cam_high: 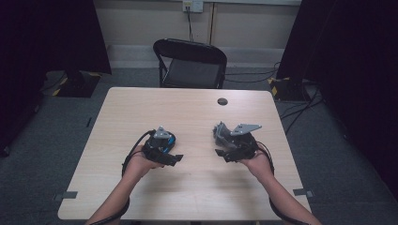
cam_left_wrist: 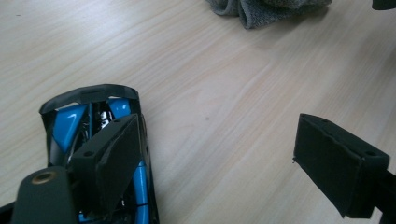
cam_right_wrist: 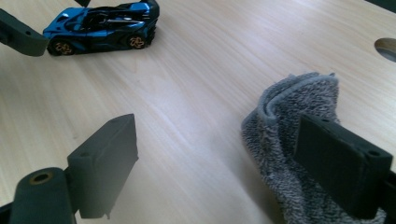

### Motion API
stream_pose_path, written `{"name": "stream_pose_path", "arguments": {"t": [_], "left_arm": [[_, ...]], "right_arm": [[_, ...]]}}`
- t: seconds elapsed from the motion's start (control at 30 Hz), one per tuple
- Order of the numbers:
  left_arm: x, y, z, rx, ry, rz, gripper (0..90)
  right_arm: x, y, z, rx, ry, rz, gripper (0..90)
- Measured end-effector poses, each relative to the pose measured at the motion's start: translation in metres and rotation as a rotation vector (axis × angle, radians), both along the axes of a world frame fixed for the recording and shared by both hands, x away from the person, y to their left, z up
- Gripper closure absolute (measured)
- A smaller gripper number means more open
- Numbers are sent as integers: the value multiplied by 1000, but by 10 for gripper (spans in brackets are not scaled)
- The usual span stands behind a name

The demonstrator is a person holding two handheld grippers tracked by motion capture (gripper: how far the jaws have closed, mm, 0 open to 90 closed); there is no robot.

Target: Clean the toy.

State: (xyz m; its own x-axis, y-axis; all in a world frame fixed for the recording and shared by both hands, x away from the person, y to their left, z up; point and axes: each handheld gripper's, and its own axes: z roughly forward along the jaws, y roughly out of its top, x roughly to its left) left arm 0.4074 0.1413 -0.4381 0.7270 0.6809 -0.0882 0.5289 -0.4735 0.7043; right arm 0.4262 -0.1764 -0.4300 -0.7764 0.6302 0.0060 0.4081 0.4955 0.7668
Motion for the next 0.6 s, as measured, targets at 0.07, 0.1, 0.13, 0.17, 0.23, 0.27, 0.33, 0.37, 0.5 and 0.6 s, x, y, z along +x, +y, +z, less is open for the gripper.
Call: {"name": "stream_pose_path", "arguments": {"t": [0.07, 0.1, 0.13, 0.17, 0.23, 0.27, 0.33, 0.37, 0.5, 0.6], "left_arm": [[-2, -1, -1, 1, 1, -3, 147], [-2, -1, -1, 1, 1, -3, 147], [-4, -1, -3, -8, 7, -6, 147], [-4, -1, -3, -2, 5, -11, 148], [-5, -3, -3, 2, 6, -17, 148], [-5, -3, -3, 5, 5, -19, 148], [-6, -4, -3, 3, 5, -22, 148], [-7, -5, -3, 1, 5, -23, 148], [-10, -8, -2, -2, -5, -36, 149], [-13, -13, -3, -5, -7, -50, 150]], "right_arm": [[-3, 1, -1, -2, 1, 6, 130], [-3, 1, -1, -2, 1, 6, 130], [-6, 1, -2, 0, 1, 14, 130], [-7, 1, -3, 2, 2, 18, 130], [-9, 1, -4, 2, 4, 22, 130], [-10, 2, -4, 0, 3, 24, 130], [-11, 2, -5, 1, 3, 34, 130], [-12, 3, -6, 2, 5, 37, 130], [-14, 4, -10, 3, 14, 50, 130], [-18, 7, -13, 5, 19, 62, 130]]}}
